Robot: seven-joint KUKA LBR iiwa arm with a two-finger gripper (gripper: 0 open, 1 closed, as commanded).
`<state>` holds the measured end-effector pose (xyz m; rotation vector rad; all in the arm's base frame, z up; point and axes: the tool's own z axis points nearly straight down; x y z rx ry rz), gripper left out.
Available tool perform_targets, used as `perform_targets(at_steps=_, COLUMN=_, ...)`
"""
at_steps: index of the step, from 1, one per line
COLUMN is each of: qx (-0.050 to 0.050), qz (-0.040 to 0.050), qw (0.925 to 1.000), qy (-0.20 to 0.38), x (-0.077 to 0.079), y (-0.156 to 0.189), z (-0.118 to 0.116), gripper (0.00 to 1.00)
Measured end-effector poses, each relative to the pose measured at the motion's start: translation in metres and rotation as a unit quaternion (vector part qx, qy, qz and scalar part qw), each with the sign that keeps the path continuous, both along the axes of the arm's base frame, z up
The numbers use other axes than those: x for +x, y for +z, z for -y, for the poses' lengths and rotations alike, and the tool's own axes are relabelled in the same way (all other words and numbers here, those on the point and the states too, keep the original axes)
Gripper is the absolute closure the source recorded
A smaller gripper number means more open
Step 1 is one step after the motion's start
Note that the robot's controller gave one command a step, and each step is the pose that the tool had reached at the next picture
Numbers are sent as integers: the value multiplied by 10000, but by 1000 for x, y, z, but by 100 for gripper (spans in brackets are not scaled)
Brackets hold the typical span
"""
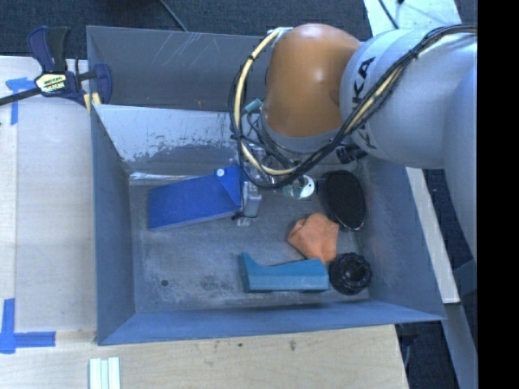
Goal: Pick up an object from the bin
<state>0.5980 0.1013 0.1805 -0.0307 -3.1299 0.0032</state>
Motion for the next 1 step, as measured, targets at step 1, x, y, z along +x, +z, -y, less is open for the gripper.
perform_targets(at_steps=1, qx=11, qz=76, qw=9995, qy=310, x=10, y=51, z=-41, gripper=100)
